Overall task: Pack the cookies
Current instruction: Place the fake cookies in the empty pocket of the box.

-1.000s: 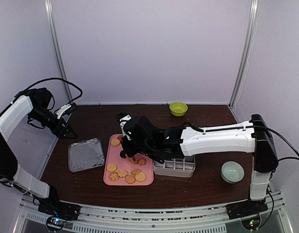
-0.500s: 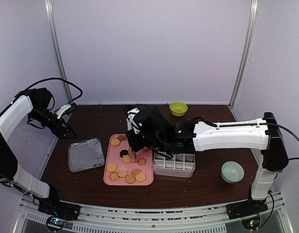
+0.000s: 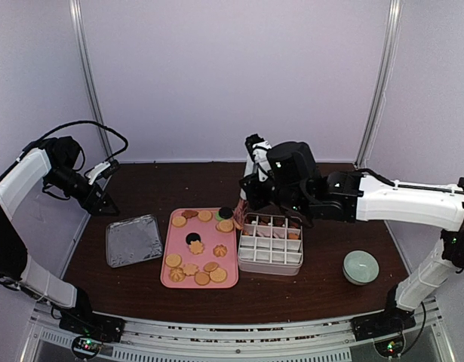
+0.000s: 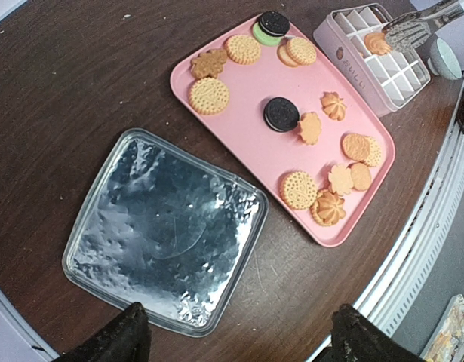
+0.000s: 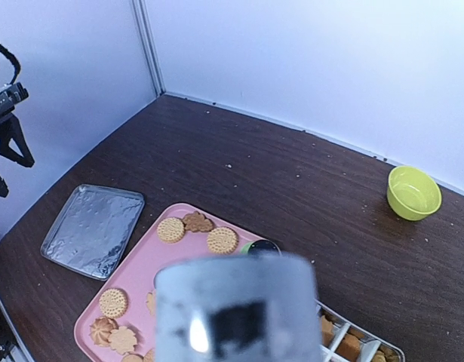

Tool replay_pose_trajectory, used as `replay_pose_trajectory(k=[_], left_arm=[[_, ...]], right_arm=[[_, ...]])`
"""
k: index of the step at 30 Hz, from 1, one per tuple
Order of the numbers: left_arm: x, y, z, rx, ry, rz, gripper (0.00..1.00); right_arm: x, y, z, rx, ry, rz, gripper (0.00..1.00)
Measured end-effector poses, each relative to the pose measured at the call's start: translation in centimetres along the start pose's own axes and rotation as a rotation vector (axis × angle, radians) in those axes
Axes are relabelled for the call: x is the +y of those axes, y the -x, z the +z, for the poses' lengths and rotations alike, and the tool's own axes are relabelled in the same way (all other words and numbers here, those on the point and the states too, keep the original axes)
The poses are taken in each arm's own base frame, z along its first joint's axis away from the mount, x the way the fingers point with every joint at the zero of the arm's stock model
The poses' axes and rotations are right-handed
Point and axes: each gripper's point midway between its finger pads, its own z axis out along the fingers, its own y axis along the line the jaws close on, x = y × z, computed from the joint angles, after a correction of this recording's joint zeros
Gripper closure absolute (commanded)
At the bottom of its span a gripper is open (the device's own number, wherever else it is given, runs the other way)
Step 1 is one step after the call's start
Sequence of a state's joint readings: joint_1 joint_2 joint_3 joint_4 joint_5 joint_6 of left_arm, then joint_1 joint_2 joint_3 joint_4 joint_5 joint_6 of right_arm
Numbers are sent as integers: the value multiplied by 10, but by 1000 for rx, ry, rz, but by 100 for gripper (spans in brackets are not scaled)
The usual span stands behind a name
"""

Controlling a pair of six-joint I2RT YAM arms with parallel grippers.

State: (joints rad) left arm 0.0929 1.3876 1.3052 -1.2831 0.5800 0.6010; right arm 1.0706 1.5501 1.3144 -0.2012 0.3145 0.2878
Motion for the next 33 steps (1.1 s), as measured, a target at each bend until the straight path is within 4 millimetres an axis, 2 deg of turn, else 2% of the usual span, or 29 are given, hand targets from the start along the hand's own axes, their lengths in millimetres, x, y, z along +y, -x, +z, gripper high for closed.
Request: replay_pose_trajectory(k=[4,9,25,33], left_arm=[[0,0,0,0,0,0,15],[0,0,0,-1,-1,0,15],[0,0,0,0,-1,0,15],[0,0,0,-1,-2,0,15]], right_arm=[[-18,-7,-14,-5,-27,15,100],[-25,-32,-12,41,-45,12,100],[-26,-32,-12,24,-47,39,100],[-32,-24,-31,-2,-36,60,100]])
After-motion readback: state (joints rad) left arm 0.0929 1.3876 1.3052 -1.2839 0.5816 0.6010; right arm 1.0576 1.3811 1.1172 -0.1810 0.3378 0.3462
